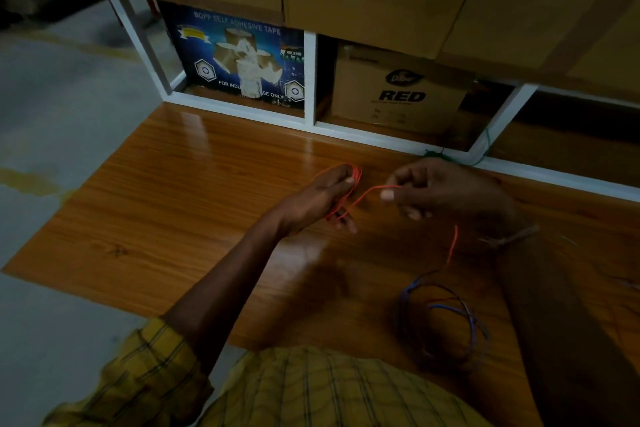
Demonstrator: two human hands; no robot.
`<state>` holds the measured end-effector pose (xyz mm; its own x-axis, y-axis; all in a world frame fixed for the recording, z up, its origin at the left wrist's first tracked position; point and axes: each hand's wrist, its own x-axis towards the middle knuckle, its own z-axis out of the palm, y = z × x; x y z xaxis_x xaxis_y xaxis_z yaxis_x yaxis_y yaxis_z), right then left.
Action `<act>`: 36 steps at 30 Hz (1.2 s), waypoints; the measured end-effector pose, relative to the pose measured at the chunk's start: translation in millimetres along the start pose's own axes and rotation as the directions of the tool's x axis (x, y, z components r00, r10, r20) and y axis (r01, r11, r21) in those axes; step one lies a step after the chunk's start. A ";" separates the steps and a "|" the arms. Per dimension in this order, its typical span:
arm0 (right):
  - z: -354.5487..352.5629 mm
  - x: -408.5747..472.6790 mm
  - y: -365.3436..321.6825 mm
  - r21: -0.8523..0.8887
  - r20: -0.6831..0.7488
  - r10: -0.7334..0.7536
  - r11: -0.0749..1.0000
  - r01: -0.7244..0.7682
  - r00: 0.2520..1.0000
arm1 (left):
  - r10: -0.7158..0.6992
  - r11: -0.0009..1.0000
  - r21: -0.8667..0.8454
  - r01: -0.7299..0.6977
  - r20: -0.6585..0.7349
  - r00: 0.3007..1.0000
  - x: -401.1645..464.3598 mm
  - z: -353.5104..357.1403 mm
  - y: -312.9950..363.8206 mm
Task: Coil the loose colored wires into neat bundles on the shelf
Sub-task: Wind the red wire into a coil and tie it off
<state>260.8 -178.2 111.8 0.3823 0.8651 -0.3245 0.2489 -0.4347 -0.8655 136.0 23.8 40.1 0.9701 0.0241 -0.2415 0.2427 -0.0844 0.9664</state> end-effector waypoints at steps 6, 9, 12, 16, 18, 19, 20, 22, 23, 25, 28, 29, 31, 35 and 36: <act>-19.4 16.5 14.9 0.187 -0.004 -0.004 0.982 0.005 1.000 | -0.038 0.998 -0.052 0.044 0.102 0.994 -1.6 -2.5 -7.1; -30.2 20.6 22.6 0.358 0.054 -0.005 0.934 -0.015 0.999 | -0.030 0.989 -0.138 0.054 0.169 0.985 -2.9 -6.2 -9.3; -36.6 27.3 32.6 0.424 0.094 -0.004 0.905 -0.036 0.996 | 0.050 0.936 -0.347 0.059 0.296 0.954 -6.4 -11.4 -10.8; -26.4 37.1 40.0 0.293 -0.021 0.044 0.956 -0.036 0.999 | 0.190 0.818 -0.567 0.093 0.419 0.888 -9.2 -14.0 -6.7; -15.9 43.1 46.7 0.245 -0.103 0.038 0.970 -0.012 0.994 | 0.231 0.757 -0.644 0.109 0.420 0.878 -9.8 -12.1 -5.8; -9.1 45.3 51.0 0.242 -0.149 0.036 0.970 0.002 0.988 | 0.249 0.710 -0.694 0.119 0.406 0.879 -9.7 -11.6 -6.5; -1.5 46.6 55.9 0.250 -0.200 0.047 0.968 0.005 0.979 | 0.272 0.652 -0.748 0.126 0.385 0.882 -9.2 -11.7 -7.2; 17.6 48.0 66.0 0.318 -0.289 0.099 0.948 -0.002 0.952 | 0.321 0.543 -0.832 0.116 0.333 0.886 -7.8 -12.2 -6.1; 28.6 48.9 70.1 0.355 -0.321 0.113 0.935 0.008 0.940 | 0.339 0.505 -0.857 0.100 0.304 0.890 -6.8 -12.2 -4.1; 51.9 52.5 75.6 0.395 -0.349 0.114 0.918 0.036 0.930 | 0.352 0.455 -0.888 0.073 0.255 0.901 -4.5 -10.5 1.2; 80.5 55.5 74.1 0.398 -0.314 0.131 0.917 0.005 0.940 | 0.344 0.402 -0.915 0.042 0.193 0.919 1.3 -7.1 5.2; 87.9 55.2 72.4 0.377 -0.297 0.133 0.926 -0.012 0.946 | 0.329 0.379 -0.925 0.033 0.168 0.929 3.6 -6.4 5.3; 100.0 52.7 67.1 0.334 -0.216 0.135 0.941 -0.057 0.967 | 0.260 0.321 -0.947 0.016 0.105 0.960 9.9 -6.4 4.4; 114.0 46.6 55.8 0.114 0.006 0.145 0.983 -0.144 0.989 | 0.089 0.356 -0.932 -0.070 -0.040 0.995 21.4 -2.8 1.4; 114.6 43.6 51.9 0.044 0.054 0.138 0.989 -0.140 0.989 | 0.046 0.427 -0.899 -0.098 -0.087 0.995 23.0 -1.5 1.8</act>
<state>188.5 -134.4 9.0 0.3643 0.8094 -0.4606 0.1533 -0.5400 -0.8276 158.7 25.7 36.4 0.9763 0.1065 -0.1882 0.0058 0.8572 0.5150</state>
